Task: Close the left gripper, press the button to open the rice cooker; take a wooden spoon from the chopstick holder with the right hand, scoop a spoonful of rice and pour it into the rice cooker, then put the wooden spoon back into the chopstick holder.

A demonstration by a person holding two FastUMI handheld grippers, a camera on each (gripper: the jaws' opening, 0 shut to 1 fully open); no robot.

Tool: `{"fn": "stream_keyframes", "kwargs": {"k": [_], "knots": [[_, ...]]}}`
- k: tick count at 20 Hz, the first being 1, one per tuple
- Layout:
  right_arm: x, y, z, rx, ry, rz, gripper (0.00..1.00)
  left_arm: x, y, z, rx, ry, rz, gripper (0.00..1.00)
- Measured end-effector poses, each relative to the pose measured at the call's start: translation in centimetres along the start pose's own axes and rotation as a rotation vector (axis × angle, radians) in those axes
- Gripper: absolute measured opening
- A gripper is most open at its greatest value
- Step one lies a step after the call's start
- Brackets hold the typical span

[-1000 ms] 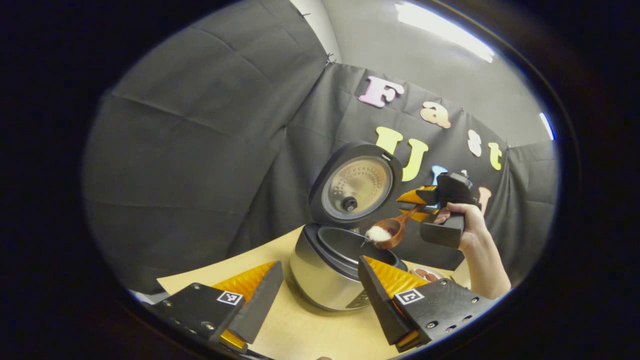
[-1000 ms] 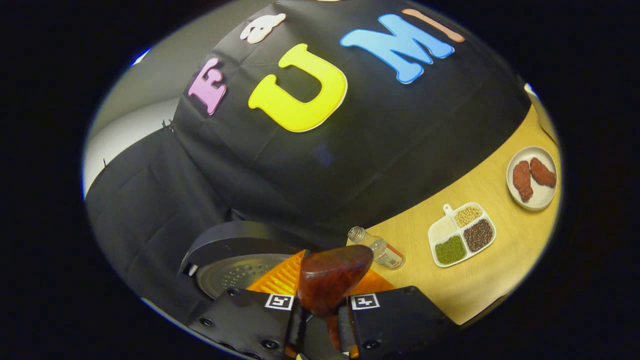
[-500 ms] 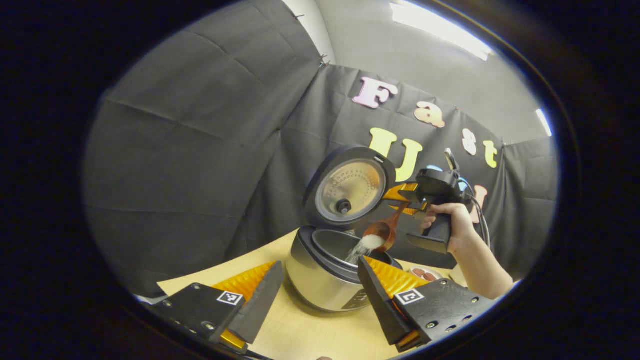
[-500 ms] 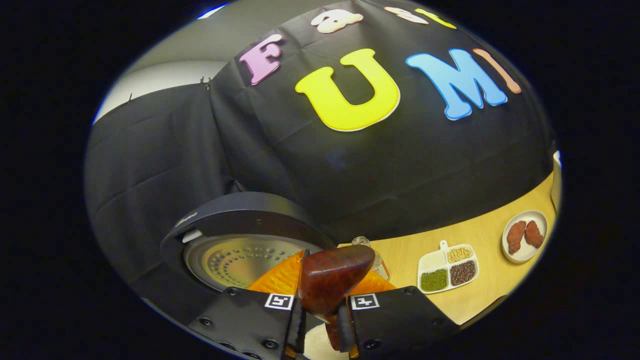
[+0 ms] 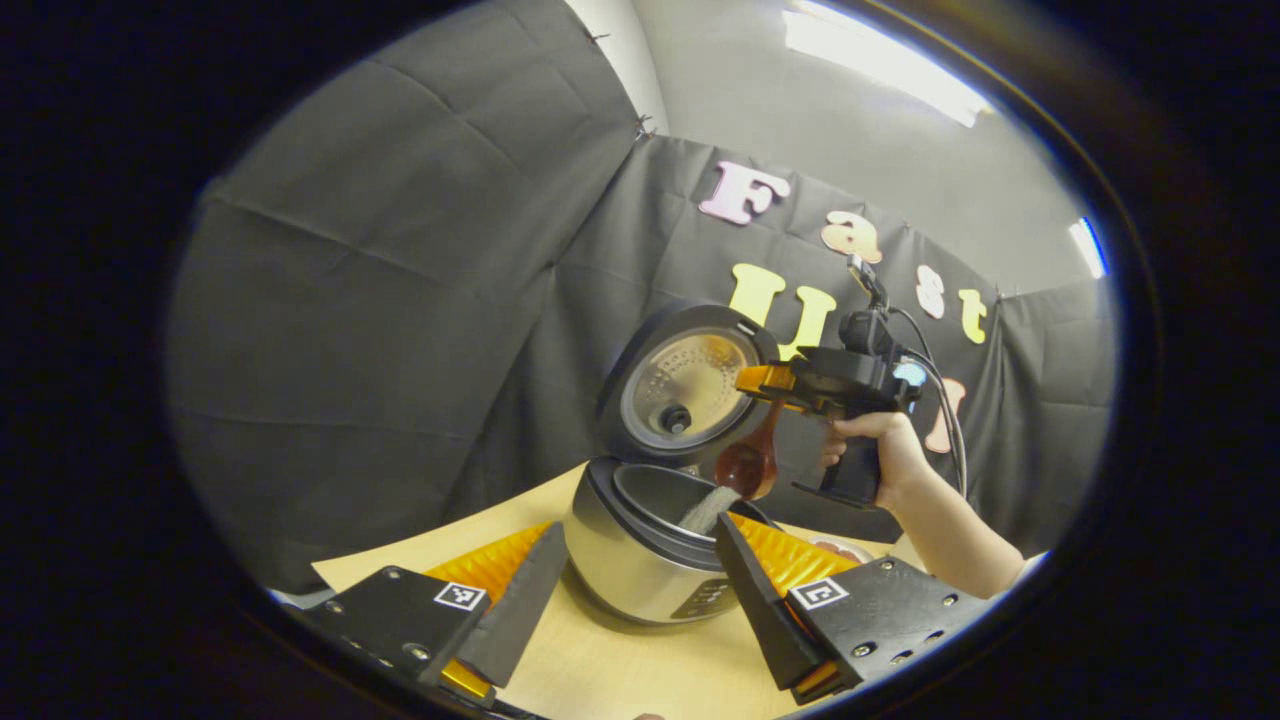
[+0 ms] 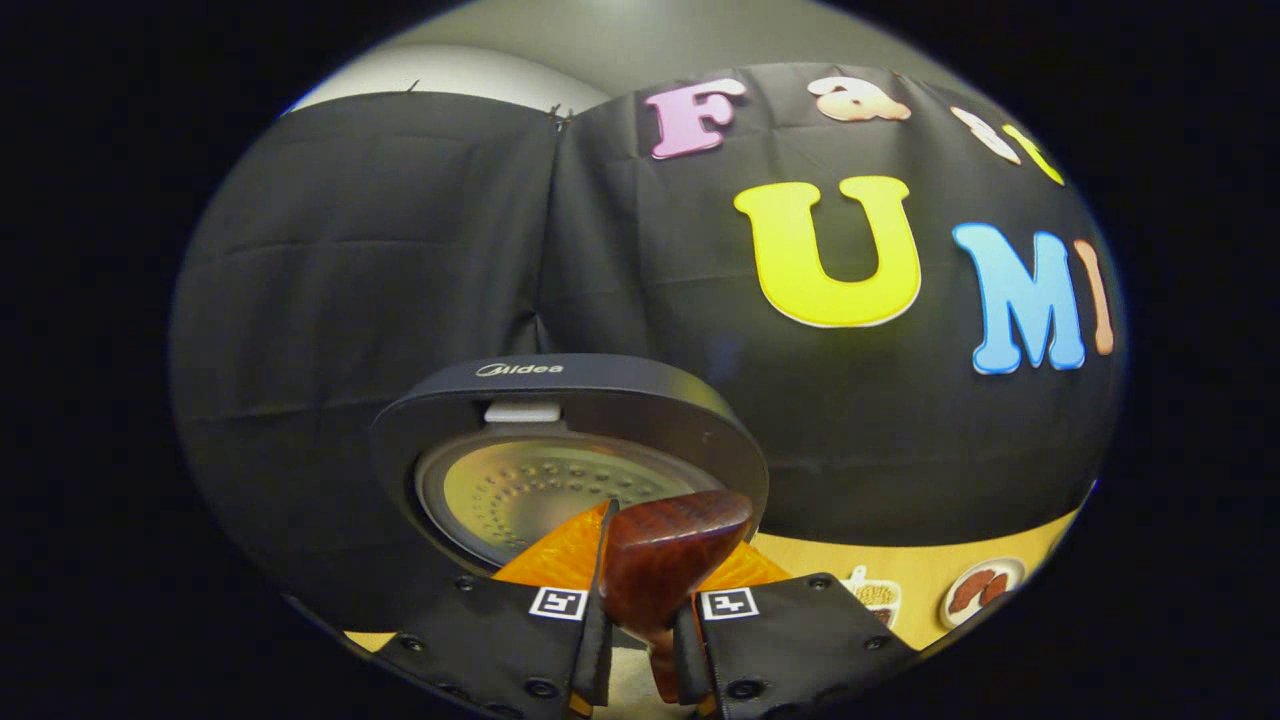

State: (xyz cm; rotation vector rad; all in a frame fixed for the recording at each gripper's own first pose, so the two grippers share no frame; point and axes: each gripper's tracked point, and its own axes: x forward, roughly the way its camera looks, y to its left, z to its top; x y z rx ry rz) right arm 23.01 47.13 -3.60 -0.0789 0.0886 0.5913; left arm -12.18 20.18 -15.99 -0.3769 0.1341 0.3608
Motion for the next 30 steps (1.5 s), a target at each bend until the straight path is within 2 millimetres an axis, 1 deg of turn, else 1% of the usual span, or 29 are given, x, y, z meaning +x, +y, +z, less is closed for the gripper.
{"fn": "stream_keyframes", "kwargs": {"k": [2, 4, 6, 9, 11, 12, 13, 14, 15, 16, 18, 19, 20, 21, 23, 25, 26, 27, 29, 30], "knots": [[-0.1, 0.6, -0.7, -0.033, 0.011, 0.013, 0.27, -0.1, 0.1, 0.0, 0.001, 0.001, 0.003, 0.94], [-0.3, 1.0, -1.2, -0.054, 0.024, 0.025, 0.27, -0.4, 0.2, 0.2, 0.008, -0.001, 0.003, 0.92], [-0.7, 1.3, -1.2, -0.091, 0.016, 0.037, 0.28, -0.7, 0.1, 0.5, 0.012, -0.008, 0.001, 0.94], [-1.5, 2.3, -0.7, -0.114, -0.017, 0.067, 0.27, -0.9, 0.0, 0.5, 0.008, -0.01, -0.002, 0.92], [-2.4, 2.4, -0.2, -0.104, -0.026, 0.078, 0.27, -1.2, -0.2, 0.4, 0.002, -0.01, -0.005, 0.92], [-2.9, 2.5, 0.1, -0.082, -0.032, 0.086, 0.25, -1.2, -0.3, 0.3, 0.0, -0.007, -0.006, 0.92], [-3.6, 2.5, 0.4, -0.056, -0.037, 0.095, 0.25, -1.3, -0.5, 0.3, -0.001, -0.008, -0.007, 0.94], [-4.4, 2.2, 0.8, -0.027, -0.043, 0.1, 0.28, -1.4, -0.7, 0.3, -0.002, -0.008, -0.008, 0.94], [-5.2, 1.8, 1.3, 0.001, -0.049, 0.106, 0.25, -1.5, -0.9, 0.5, 0.0, -0.009, -0.009, 0.94], [-6.2, 1.4, 1.9, 0.026, -0.058, 0.11, 0.27, -1.6, -1.1, 0.5, 0.003, -0.013, -0.01, 0.94], [-8.3, 0.0, 3.2, 0.067, -0.085, 0.11, 0.27, -1.8, -1.6, 0.7, 0.005, -0.019, -0.015, 0.94], [-9.7, -0.6, 4.0, 0.09, -0.105, 0.116, 0.27, -2.0, -2.2, 0.7, 0.005, -0.017, -0.021, 0.94], [-11.2, -1.6, 4.7, 0.12, -0.135, 0.121, 0.25, -2.0, -2.6, 0.6, 0.005, -0.017, -0.029, 0.94], [-12.8, -2.9, 5.4, 0.155, -0.166, 0.116, 0.27, -2.2, -3.1, 0.5, 0.007, -0.018, -0.033, 0.92], [-16.0, -6.1, 6.0, 0.209, -0.205, 0.078, 0.27, -2.2, -3.7, 0.4, 0.01, -0.02, -0.034, 0.92], [-19.3, -9.1, 6.0, 0.243, -0.223, 0.041, 0.27, -1.8, -4.8, -0.4, 0.009, -0.005, -0.045, 0.92], [-21.2, -10.5, 6.2, 0.259, -0.249, 0.025, 0.27, -1.6, -5.3, -0.7, 0.004, 0.001, -0.052, 0.94], [-23.1, -12.1, 6.3, 0.276, -0.275, 0.004, 0.27, -1.4, -5.9, -0.8, -0.003, 0.003, -0.064, 0.93], [-26.8, -15.2, 6.2, 0.301, -0.318, -0.05, 0.27, -1.2, -7.4, -1.5, -0.007, 0.016, -0.093, 0.94], [-28.5, -16.9, 5.9, 0.307, -0.328, -0.09, 0.27, -0.9, -7.9, -1.7, -0.008, 0.022, -0.096, 0.92]]}}
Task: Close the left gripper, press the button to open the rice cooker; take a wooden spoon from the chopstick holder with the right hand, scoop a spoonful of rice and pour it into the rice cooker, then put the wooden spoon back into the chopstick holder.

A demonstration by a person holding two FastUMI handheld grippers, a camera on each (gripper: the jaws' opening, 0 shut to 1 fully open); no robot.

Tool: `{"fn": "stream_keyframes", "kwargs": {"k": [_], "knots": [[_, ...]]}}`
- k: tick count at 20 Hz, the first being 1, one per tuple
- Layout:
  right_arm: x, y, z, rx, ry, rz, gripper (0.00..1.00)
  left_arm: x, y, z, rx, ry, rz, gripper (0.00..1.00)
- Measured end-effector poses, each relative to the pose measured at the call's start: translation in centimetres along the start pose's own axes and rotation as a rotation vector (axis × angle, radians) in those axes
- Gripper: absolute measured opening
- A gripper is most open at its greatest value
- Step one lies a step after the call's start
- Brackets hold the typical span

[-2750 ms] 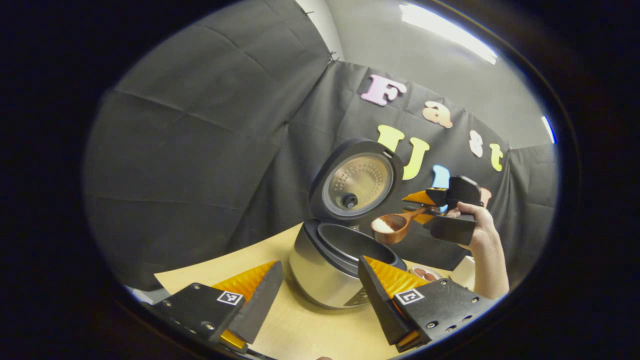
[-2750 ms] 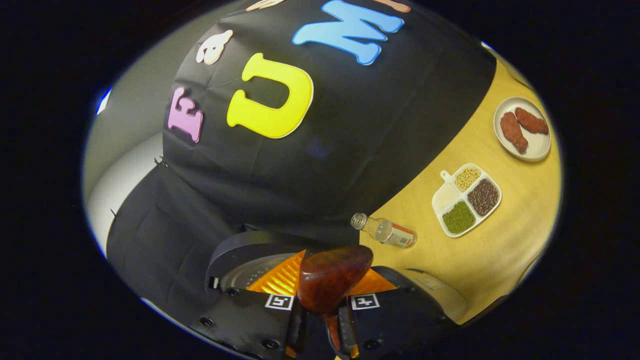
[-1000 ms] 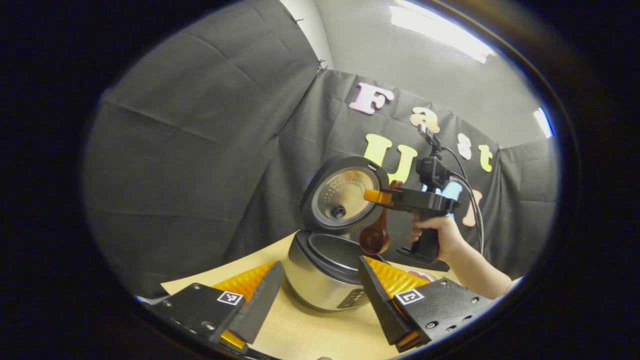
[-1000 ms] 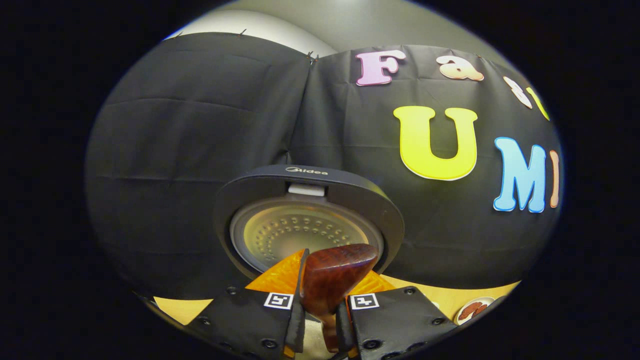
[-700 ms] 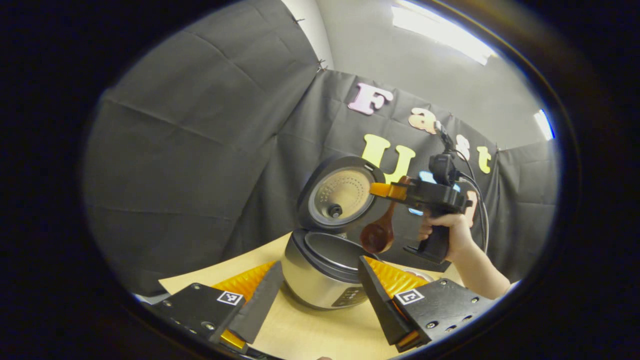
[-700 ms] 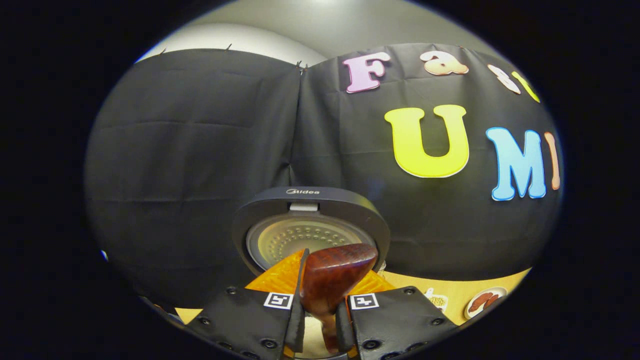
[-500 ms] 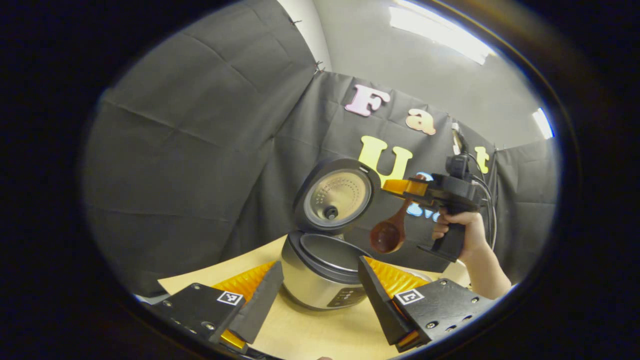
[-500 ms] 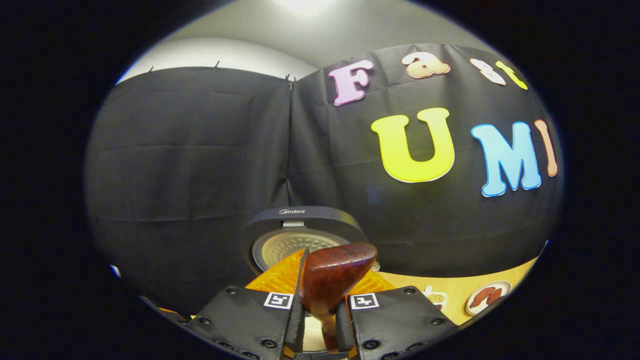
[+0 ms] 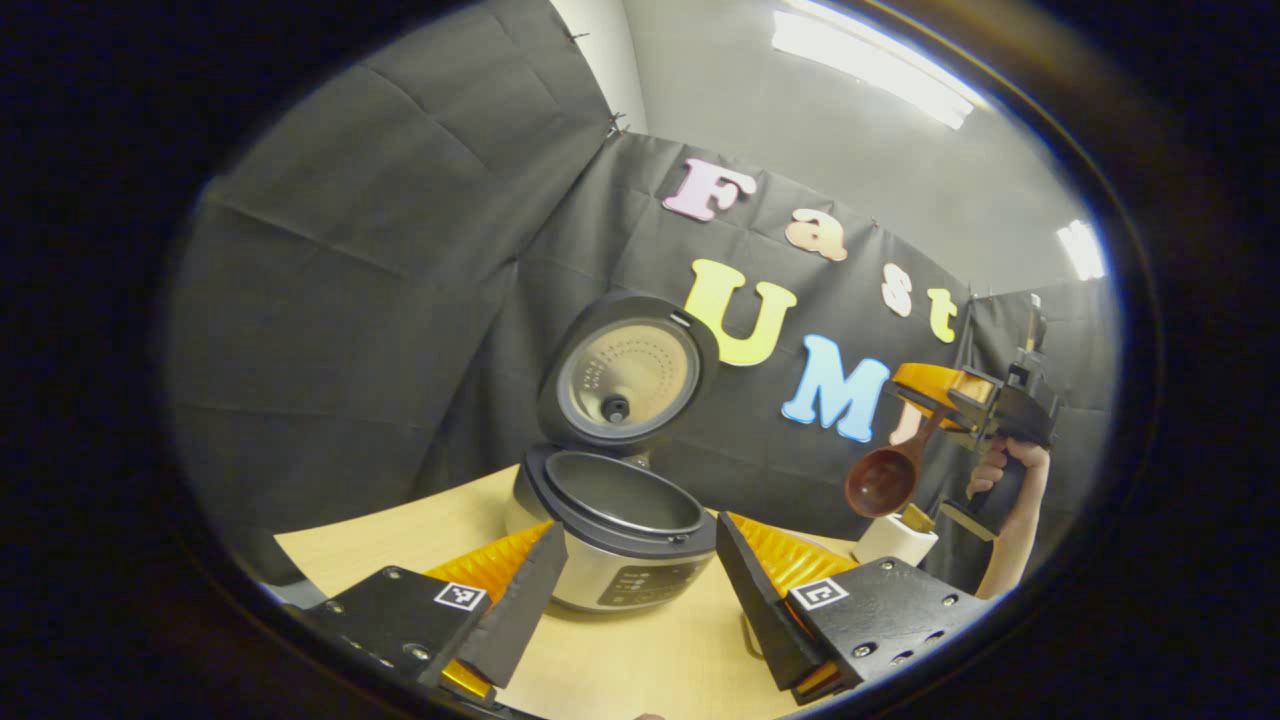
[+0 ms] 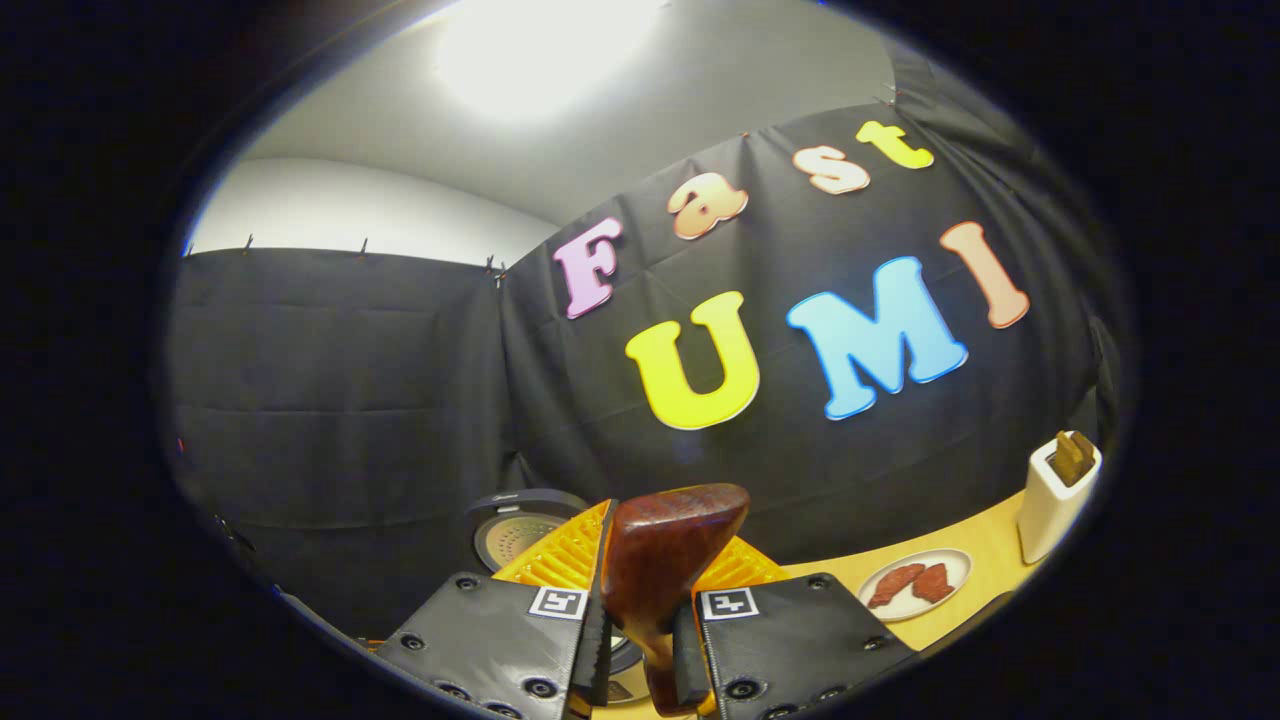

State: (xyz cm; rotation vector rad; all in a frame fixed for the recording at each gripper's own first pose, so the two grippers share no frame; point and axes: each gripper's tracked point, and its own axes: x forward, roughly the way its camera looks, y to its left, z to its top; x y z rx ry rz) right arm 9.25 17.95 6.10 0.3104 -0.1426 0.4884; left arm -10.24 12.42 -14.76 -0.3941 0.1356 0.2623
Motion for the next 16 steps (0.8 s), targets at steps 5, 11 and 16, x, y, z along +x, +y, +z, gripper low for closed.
{"fn": "stream_keyframes", "kwargs": {"k": [5, 11, 16], "knots": [[-5.4, -8.8, 1.8, -0.031, -0.03, -0.196, 0.27, 1.3, -2.7, -1.6, 0.007, 0.032, -0.039, 0.92], [-10.0, -16.7, 2.7, -0.038, -0.02, -0.352, 0.24, 2.6, -6.2, -2.5, 0.019, 0.043, -0.074, 0.94], [-12.7, -22.0, 3.1, -0.029, -0.025, -0.46, 0.24, 3.4, -8.4, -2.8, 0.056, 0.038, -0.095, 0.94]]}}
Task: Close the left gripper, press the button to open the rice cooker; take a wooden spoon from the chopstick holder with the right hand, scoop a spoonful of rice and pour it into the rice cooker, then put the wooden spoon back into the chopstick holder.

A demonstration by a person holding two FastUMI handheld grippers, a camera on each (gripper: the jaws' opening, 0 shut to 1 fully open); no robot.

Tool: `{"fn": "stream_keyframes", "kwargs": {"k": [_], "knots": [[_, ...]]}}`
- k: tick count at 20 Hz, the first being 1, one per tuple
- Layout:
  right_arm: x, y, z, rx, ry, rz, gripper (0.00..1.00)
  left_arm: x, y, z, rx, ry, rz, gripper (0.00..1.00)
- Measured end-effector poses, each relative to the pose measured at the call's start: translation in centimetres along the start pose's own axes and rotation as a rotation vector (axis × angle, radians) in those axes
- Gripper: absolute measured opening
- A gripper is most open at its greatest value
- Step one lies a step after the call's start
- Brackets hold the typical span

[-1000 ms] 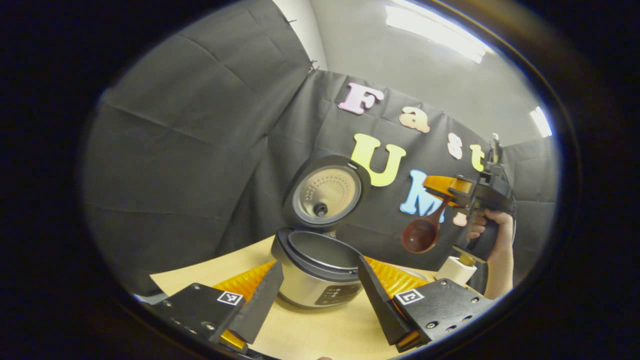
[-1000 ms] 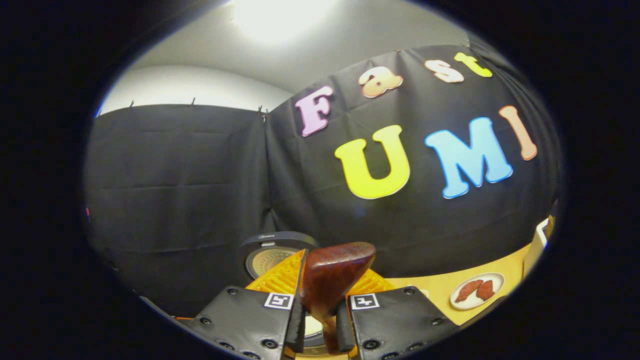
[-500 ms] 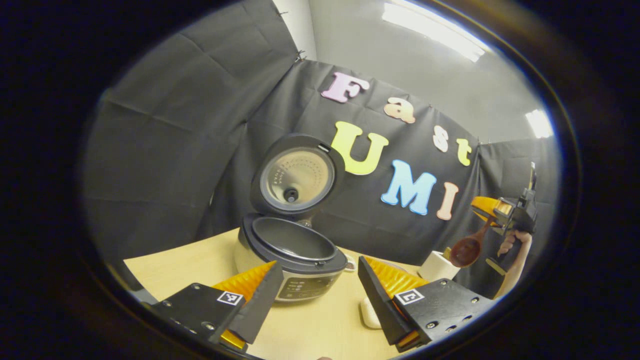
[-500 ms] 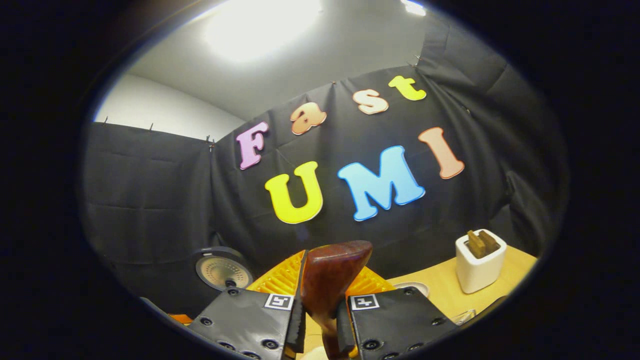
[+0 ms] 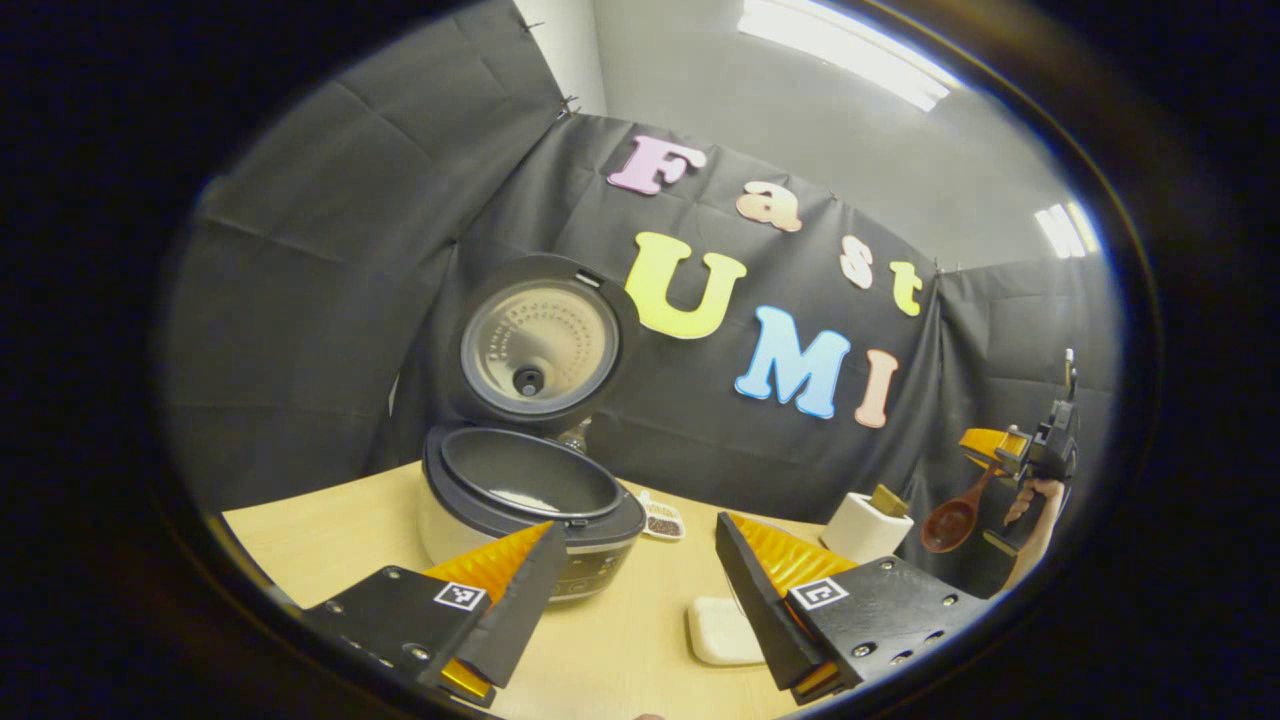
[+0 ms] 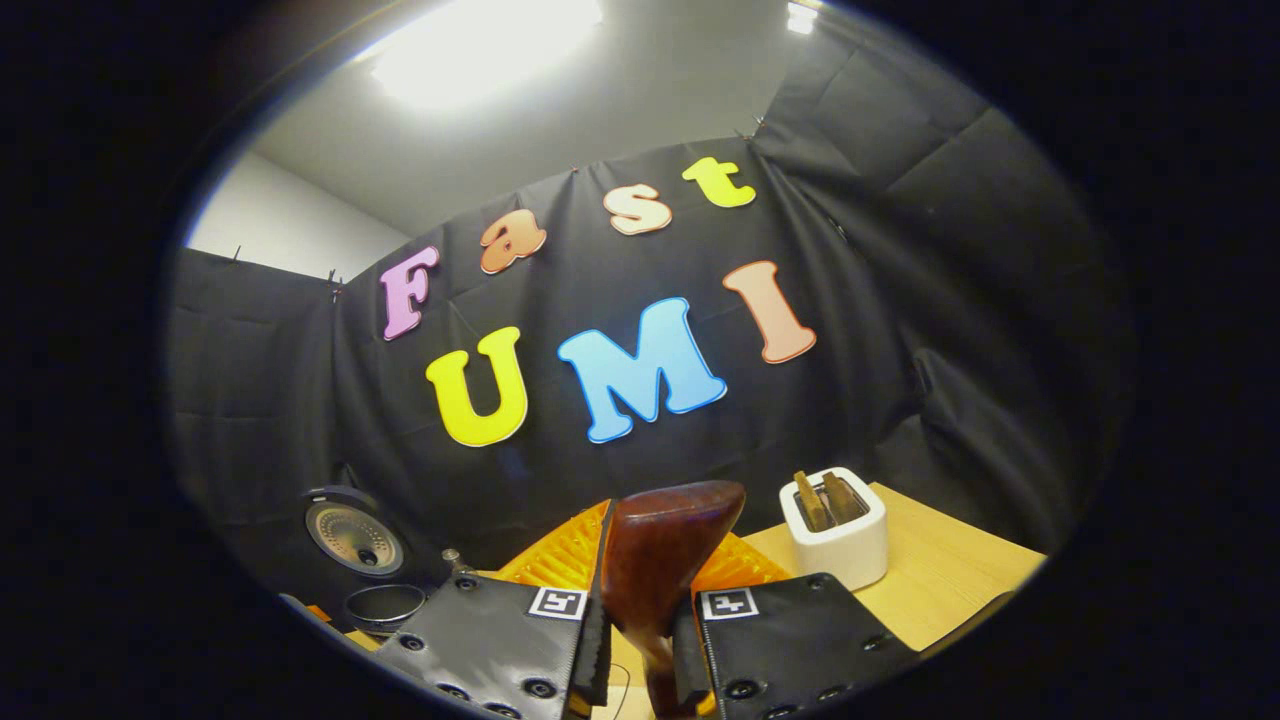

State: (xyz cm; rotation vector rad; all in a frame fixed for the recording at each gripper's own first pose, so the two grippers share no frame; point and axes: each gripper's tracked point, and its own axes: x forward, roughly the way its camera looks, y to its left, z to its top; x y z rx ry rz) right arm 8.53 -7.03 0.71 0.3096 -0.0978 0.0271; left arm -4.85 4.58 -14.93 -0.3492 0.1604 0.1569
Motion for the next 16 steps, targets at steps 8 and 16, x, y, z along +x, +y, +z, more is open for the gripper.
{"fn": "stream_keyframes", "kwargs": {"k": [8, 16], "knots": [[1.6, -5.7, -4.7, 0.03, 0.091, -0.103, 0.27, 1.5, -2.7, -2.4, 0.014, 0.06, -0.038, 0.94], [3.9, -9.2, -11.0, 0.088, 0.197, -0.17, 0.28, 1.1, -1.9, -2.5, 0.054, 0.072, 0.024, 0.92]]}}
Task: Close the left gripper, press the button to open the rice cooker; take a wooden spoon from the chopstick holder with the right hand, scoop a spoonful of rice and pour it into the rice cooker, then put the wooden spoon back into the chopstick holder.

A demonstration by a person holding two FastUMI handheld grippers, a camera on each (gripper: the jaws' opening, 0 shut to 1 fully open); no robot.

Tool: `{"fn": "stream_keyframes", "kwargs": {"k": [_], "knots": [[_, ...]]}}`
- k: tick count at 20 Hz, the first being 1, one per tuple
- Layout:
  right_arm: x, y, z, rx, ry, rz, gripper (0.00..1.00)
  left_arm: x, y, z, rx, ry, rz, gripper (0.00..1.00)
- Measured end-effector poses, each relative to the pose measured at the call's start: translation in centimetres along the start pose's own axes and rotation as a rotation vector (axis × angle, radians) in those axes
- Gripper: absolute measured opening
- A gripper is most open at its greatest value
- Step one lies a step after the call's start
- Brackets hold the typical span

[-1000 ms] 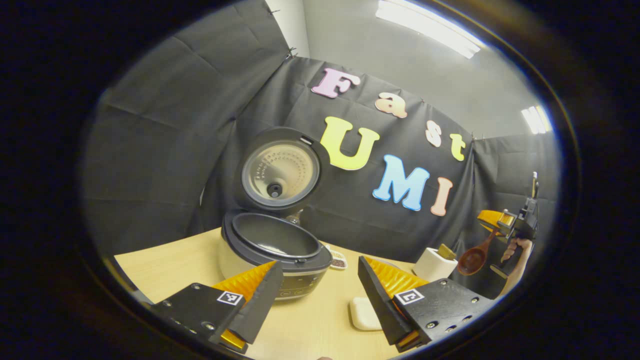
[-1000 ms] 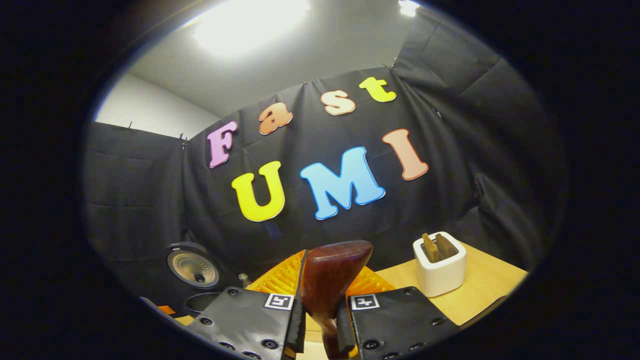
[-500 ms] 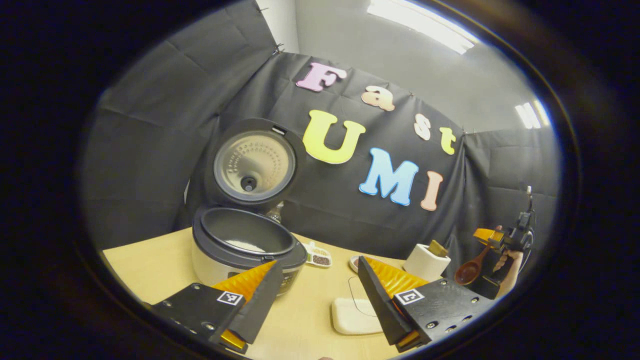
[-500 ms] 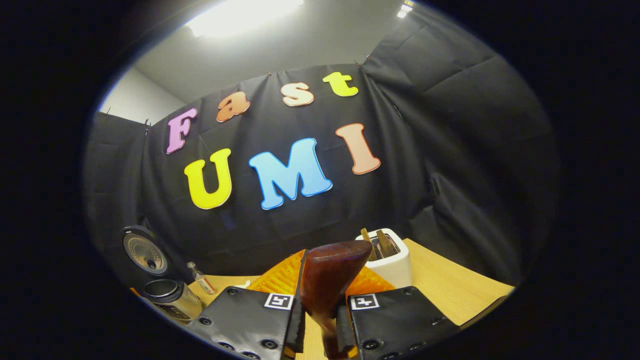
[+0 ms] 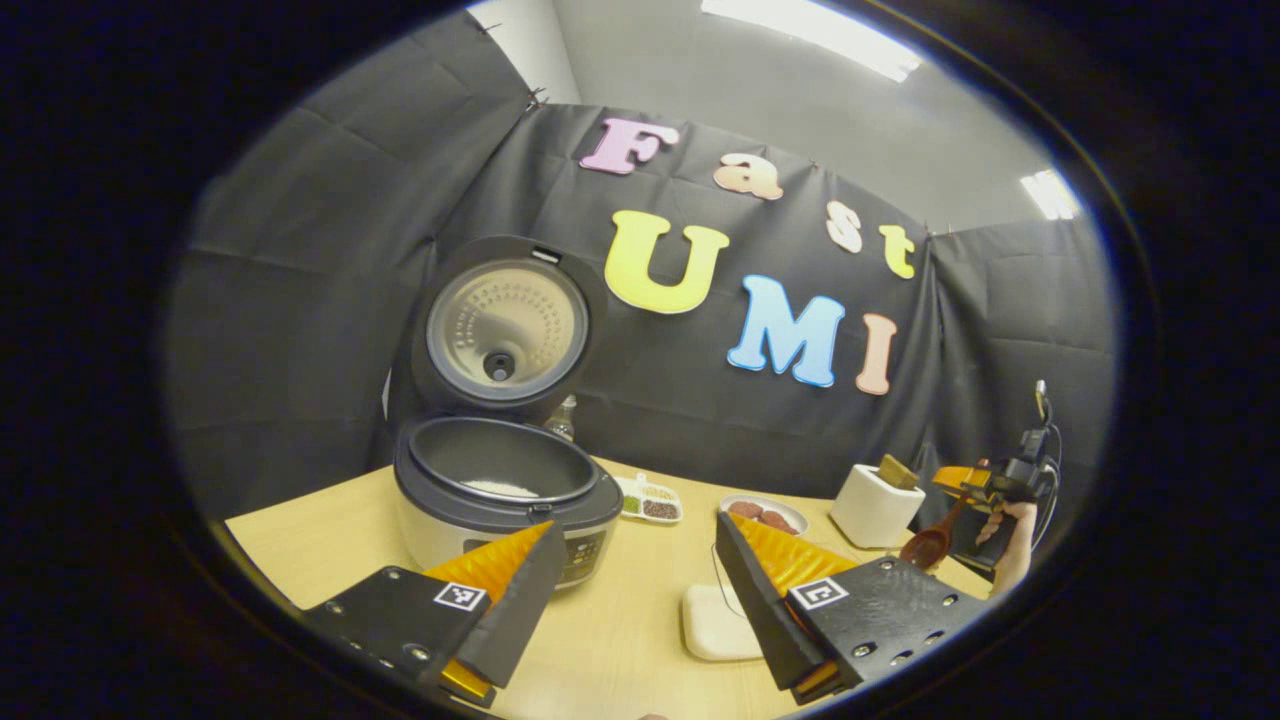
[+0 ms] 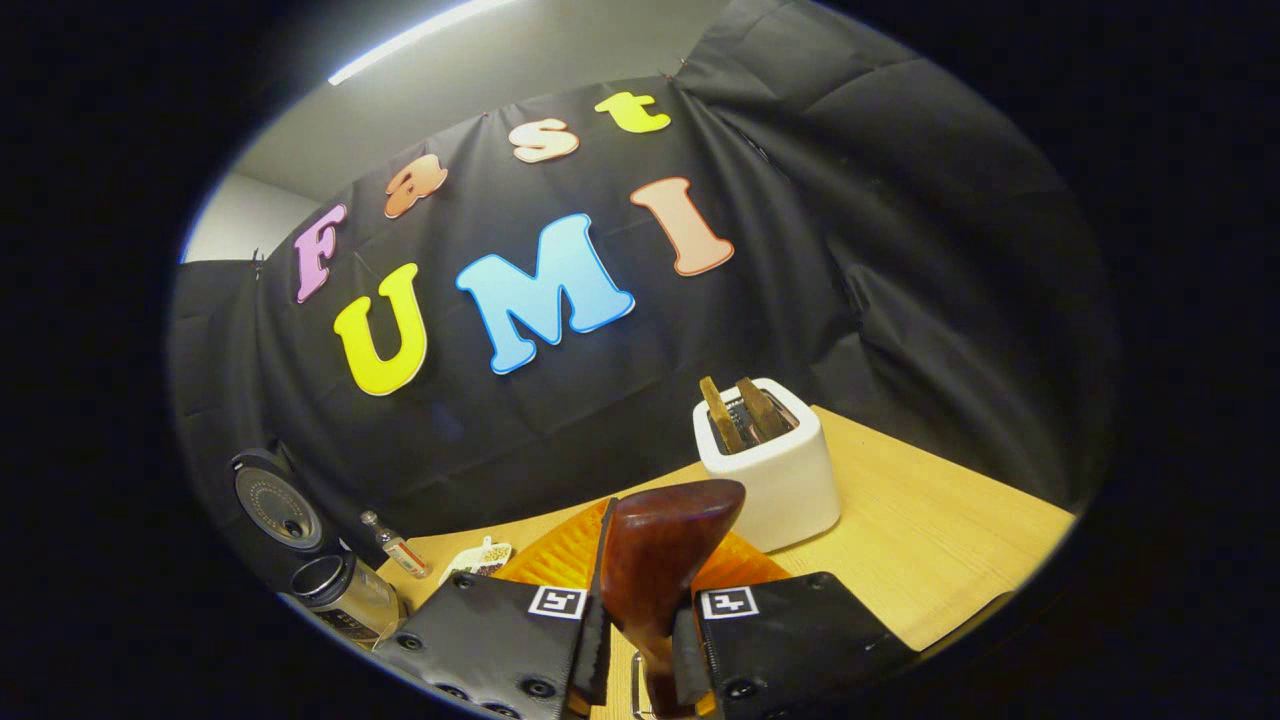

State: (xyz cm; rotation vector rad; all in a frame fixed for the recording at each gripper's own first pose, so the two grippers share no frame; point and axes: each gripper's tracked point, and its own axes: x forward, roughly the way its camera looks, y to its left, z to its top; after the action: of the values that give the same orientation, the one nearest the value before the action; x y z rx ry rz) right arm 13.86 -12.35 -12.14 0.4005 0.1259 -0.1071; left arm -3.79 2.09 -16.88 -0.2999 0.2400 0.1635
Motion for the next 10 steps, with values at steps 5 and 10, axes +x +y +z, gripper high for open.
{"fn": "stream_keyframes", "kwargs": {"k": [5, 10], "knots": [[1.6, -1.6, -3.0, 0.007, 0.06, -0.044, 0.28, -0.1, 0.8, -0.4, -0.019, 0.013, 0.028, 0.94], [1.6, -1.1, -5.1, 0.035, 0.111, -0.018, 0.3, -0.3, 1.6, 1.1, -0.043, -0.028, 0.062, 0.94]]}}
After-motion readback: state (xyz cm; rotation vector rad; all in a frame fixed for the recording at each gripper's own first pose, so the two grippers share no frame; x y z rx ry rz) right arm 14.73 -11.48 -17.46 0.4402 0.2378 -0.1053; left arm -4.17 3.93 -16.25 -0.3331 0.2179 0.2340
